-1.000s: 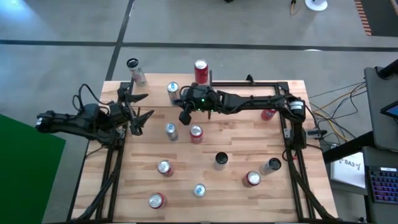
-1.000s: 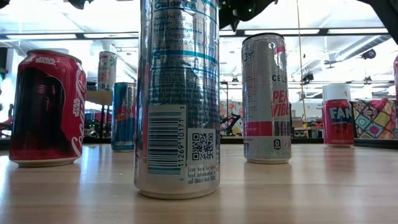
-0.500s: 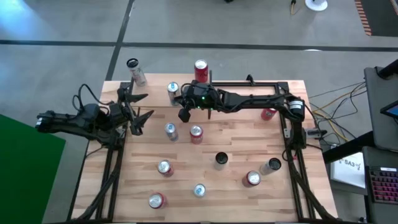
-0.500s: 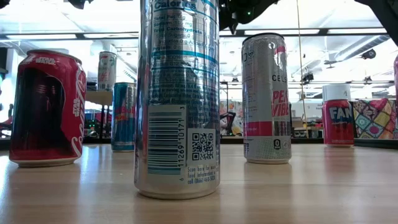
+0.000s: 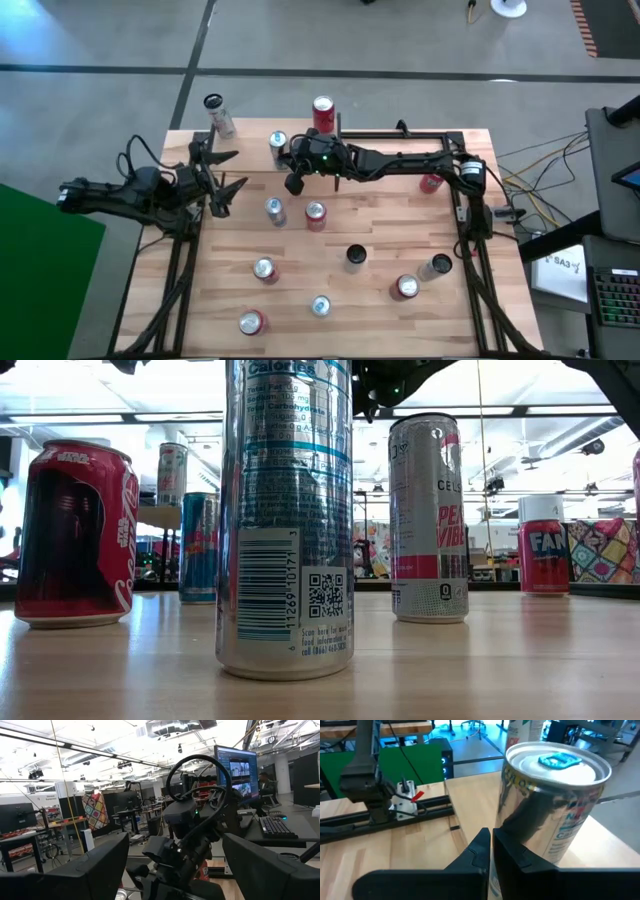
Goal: Place canned beverage on shelf
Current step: Put the blue soda can on the shelf
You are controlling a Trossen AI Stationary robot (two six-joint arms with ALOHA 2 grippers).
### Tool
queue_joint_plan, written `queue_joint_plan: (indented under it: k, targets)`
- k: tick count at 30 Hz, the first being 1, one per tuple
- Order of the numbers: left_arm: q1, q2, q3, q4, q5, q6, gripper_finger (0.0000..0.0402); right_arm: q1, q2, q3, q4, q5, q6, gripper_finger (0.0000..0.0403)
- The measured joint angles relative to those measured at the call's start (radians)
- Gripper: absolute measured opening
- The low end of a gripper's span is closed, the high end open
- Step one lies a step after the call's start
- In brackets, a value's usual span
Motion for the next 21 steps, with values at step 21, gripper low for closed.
queue_joint_plan:
  k: [21]
  targets:
    - [0.000,-0.001,0.000,-0.001,0.000,0.000,0.0307,-0.043,0.006,0.000,0.041,0.010,-0.034,0.0012]
